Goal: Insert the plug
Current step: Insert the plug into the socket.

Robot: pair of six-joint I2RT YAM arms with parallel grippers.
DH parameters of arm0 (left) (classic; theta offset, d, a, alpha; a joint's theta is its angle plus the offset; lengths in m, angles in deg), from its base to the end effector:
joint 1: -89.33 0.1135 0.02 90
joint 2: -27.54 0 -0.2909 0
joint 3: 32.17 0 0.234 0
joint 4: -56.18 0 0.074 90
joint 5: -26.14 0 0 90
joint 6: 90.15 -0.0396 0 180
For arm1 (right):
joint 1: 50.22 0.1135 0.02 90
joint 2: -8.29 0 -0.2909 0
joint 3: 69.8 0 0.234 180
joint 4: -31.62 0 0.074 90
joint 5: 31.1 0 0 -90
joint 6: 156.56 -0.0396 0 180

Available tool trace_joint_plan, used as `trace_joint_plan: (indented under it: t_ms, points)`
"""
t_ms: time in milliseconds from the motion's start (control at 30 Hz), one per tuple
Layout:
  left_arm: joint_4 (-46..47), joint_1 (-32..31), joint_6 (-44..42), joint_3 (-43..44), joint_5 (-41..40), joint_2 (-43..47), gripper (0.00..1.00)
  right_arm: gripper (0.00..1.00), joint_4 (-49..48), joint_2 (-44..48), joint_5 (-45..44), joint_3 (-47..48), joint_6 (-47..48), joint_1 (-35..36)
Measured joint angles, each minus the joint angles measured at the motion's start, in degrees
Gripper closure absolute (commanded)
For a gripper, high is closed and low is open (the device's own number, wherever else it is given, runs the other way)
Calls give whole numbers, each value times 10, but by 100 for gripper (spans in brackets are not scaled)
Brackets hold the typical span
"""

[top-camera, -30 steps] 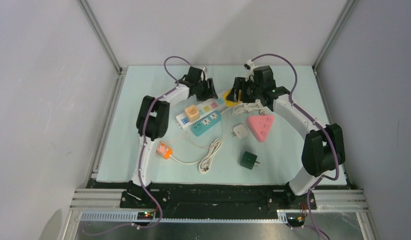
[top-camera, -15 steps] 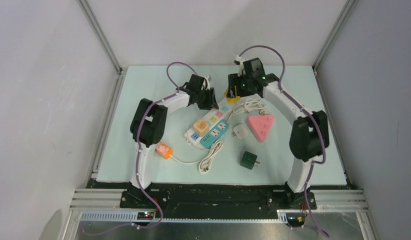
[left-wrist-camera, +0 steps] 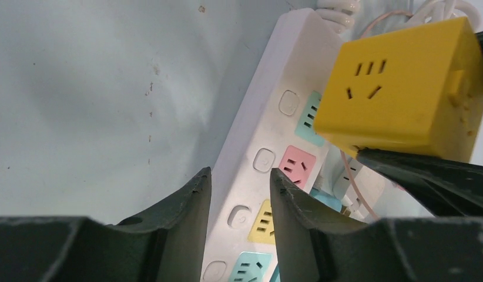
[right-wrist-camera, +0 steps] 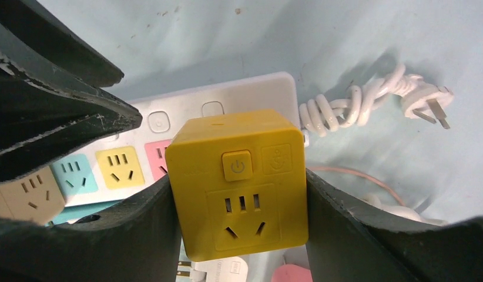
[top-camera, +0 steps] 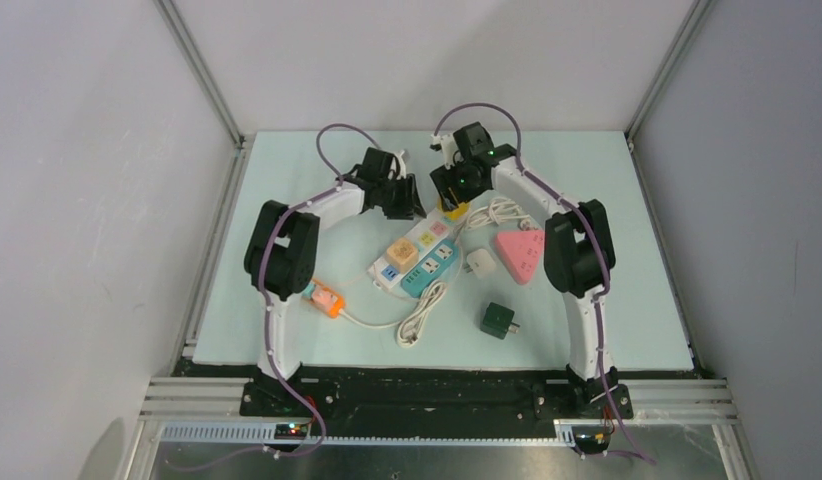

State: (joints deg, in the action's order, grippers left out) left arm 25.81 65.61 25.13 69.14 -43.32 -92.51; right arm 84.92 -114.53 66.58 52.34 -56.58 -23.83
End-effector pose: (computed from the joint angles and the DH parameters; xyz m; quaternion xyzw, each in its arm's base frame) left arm 0.4155 -0.1978 0.2061 0.0497 0.9228 -0.2945 0.2435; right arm 0.4261 0.2173 0.2636 -0.3158 0.8950 0.1071 0.2962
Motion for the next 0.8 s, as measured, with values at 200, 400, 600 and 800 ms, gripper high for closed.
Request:
trace_joint_plan:
  t_ms: [200,400,600,800]
  points:
    - [0,3,-8,-12,21,2,55,100,8,-5,3,0,40,10]
    - [0,2,-14,-14,29,2,56,100,-5,-5,2,-11,63,16]
    - [0,5,-13,-21,29,2,60,100,-25,0,0,-25,68,16]
    - [0,10,-12,-23,35,2,60,100,-43,12,0,-48,66,16]
